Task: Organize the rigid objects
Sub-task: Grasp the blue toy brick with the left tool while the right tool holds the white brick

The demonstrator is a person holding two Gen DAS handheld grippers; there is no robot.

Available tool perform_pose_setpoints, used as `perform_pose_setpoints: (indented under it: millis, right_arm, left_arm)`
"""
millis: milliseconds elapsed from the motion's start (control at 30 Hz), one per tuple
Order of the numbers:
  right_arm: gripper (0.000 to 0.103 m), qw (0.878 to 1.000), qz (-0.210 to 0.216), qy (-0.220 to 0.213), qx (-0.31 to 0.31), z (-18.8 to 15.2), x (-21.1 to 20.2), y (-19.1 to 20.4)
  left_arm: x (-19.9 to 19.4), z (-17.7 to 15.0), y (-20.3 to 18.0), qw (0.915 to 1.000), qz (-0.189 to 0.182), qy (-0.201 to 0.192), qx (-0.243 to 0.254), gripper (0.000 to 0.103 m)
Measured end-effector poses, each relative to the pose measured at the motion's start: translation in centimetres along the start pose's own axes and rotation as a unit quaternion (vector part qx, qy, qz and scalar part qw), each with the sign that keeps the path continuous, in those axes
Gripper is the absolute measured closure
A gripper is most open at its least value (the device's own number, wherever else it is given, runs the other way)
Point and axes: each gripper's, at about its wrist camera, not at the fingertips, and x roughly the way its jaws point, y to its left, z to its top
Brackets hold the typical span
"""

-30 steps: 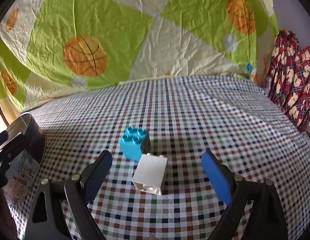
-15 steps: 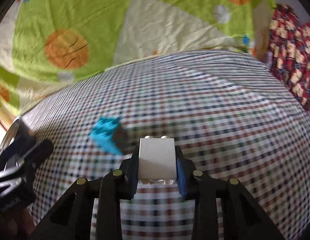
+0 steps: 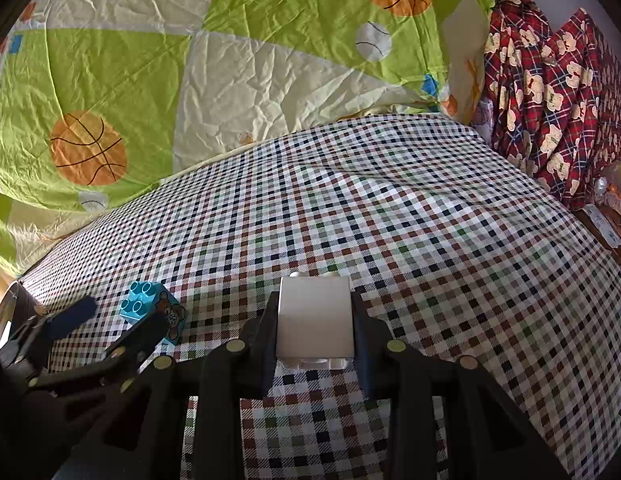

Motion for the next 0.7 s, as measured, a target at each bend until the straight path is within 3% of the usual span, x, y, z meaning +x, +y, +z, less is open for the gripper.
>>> perform_pose_setpoints:
  millis: [67,133,367,567,700]
  right_arm:
    - [0.069,1.000,0.000,-0.002,-0.003,-0.1,-0.1,0.2]
    - [0.069,1.000,0.002,-0.005,-0.007,0.0,-0.1,0.3]
    - [0.069,0.998,0.039,-0.042,-0.023,-0.3,-1.3,0.7]
    - [0.069,0.995,0.060,-0.066,-0.051,-0.5,-2.1,2.1]
    - [0.069,0.990,0.097,-0.072,-0.070,-0.8,-2.5,3.3]
  left_arm:
    - [0.6,0.2,-0.3,0.9999,-0.009,0.008,0.000,0.042]
    - [1.3,0.2,-0.4,0.9993,-0.024,0.027,0.003,0.072]
    - [0.2,-0.7,0.9,0.9992,-0.032,0.017,-0.015,0.073]
    - [-2.5,-2.1,3.2,0.9994,0.002,-0.020,-0.029,0.073]
    - [-3.6,-2.6,4.2,0.9985,0.027,-0.036,-0.032,0.073]
